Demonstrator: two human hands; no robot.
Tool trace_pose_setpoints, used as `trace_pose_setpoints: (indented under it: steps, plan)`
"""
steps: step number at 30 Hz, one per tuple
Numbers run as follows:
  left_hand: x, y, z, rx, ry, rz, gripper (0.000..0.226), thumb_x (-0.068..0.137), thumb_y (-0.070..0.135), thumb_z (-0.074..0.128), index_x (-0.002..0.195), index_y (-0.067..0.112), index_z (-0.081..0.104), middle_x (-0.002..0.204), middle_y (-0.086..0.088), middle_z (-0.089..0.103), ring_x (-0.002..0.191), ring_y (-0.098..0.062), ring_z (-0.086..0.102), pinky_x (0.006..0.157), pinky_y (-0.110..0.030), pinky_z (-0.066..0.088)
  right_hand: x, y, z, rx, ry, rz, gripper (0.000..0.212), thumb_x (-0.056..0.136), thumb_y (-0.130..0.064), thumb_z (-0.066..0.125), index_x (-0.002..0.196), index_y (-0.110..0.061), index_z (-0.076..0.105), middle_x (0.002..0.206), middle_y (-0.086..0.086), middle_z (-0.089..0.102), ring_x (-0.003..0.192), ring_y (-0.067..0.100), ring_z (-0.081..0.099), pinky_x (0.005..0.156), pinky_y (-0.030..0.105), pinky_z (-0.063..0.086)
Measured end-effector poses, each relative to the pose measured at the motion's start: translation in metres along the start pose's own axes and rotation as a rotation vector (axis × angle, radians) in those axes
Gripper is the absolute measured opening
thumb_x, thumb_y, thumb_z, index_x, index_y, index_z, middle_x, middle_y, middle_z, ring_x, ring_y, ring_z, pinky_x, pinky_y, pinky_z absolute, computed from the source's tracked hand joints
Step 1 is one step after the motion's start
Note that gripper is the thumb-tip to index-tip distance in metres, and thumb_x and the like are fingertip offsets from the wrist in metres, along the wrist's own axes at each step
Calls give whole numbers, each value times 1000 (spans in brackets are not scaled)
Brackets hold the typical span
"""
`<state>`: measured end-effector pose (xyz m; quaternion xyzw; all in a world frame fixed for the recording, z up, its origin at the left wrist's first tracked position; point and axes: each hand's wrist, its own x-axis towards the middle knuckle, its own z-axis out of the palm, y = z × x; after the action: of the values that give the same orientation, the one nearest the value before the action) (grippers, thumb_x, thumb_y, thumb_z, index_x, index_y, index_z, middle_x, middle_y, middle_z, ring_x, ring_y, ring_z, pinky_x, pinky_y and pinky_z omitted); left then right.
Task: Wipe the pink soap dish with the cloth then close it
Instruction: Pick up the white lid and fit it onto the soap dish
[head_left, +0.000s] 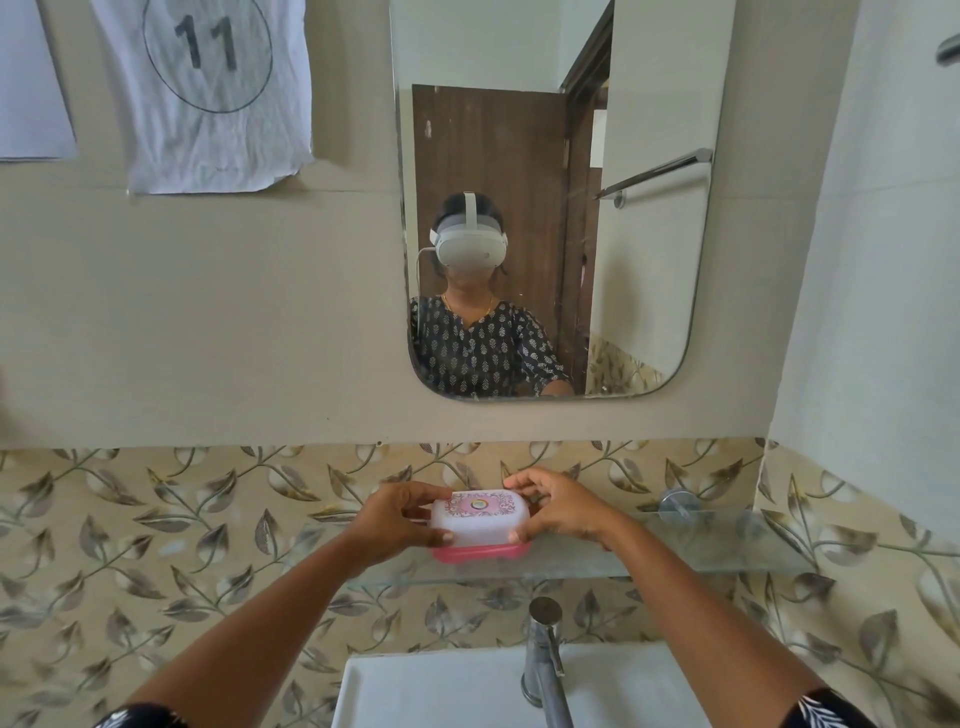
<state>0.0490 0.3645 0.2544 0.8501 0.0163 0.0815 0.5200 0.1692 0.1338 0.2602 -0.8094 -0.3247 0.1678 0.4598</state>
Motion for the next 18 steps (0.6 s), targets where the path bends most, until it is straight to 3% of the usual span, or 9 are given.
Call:
trace_pose_setpoints:
  steps: [8, 12, 18]
  plan:
    - [1, 2, 1, -20, 4, -7, 62, 63, 7, 85, 121, 12, 62, 112, -1, 69, 95, -14, 69, 76, -25, 58, 0, 1, 0, -30, -5, 23, 86, 57, -11, 89, 132, -17, 49, 120, -1, 60, 109, 13, 57, 91, 25, 49]
    - [2, -1, 0, -22, -3, -16, 64, 62, 7, 86, 121, 11, 63, 113, -2, 69, 97, -16, 69, 79, -31, 59, 2, 0, 0, -44, -24, 39, 92, 55, -7, 88, 137, -12, 46, 125, 1, 58, 114, 16, 56, 99, 31, 47]
    - [4, -2, 0, -71, 3, -36, 59, 61, 5, 85, 115, 15, 65, 111, -2, 70, 95, -15, 70, 82, -36, 59, 1, -1, -1, -49, -22, 27, 71, 55, -3, 86, 121, -15, 61, 113, -1, 68, 107, 17, 62, 95, 34, 51]
